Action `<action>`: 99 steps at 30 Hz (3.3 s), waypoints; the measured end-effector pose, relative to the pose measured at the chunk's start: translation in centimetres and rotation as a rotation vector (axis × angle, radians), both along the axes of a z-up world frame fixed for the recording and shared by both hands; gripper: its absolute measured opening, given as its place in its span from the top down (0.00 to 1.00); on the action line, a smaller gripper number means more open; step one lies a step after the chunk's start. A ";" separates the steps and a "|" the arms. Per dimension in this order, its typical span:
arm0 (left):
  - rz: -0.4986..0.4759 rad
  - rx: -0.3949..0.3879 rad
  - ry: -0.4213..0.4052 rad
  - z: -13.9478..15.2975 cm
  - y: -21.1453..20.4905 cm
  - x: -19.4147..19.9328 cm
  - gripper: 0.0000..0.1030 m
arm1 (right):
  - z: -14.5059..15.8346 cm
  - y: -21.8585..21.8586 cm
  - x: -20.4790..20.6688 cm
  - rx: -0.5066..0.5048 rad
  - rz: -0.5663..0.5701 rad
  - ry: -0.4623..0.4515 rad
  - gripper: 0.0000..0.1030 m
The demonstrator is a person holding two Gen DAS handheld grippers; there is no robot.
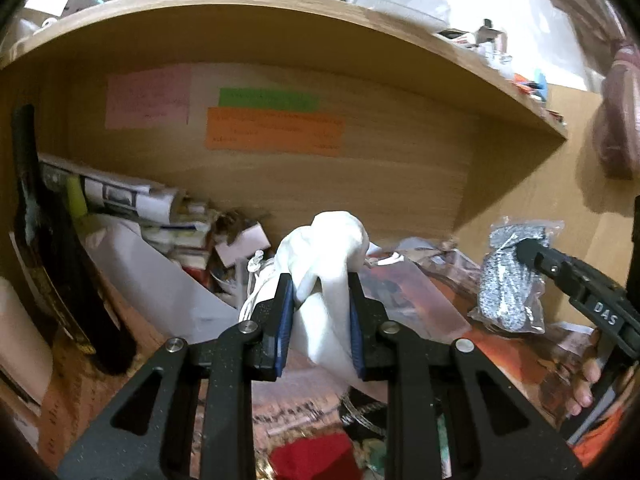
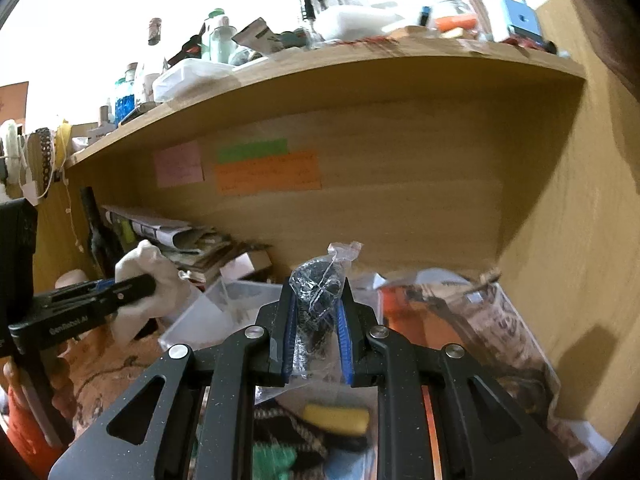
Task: Organize soft objects
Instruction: 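Lift the white cloth and the clear bag with both tools toward the plastic box, then lower both items into the clear plastic box and open both tools, then grasp the red velvet pouch with the left tool while the right tool grasps the green knit glove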
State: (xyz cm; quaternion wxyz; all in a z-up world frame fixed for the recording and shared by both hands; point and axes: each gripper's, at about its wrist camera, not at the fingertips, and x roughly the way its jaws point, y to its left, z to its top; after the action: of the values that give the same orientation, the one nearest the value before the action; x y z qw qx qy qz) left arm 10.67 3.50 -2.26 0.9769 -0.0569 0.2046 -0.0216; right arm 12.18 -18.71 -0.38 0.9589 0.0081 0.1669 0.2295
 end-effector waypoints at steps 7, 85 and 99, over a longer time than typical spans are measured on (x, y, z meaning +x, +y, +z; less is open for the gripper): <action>0.010 0.022 0.057 -0.5 0.3 3.3 0.76 | -0.4 2.4 2.7 -0.036 0.021 0.022 0.84; -0.087 -0.010 0.317 -10.1 -0.6 -3.3 0.11 | -9.5 3.5 -3.7 -0.128 0.110 0.285 0.19; -0.079 -0.045 0.423 -14.1 -1.0 -2.3 0.05 | -12.3 3.9 -3.5 -0.137 0.101 0.367 0.39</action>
State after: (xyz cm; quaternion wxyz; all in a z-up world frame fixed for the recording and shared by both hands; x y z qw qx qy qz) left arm 8.40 2.53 -16.40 0.9090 -0.0739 0.4068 -0.0519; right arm 8.71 -14.85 -12.72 0.8980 -0.0237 0.3542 0.2600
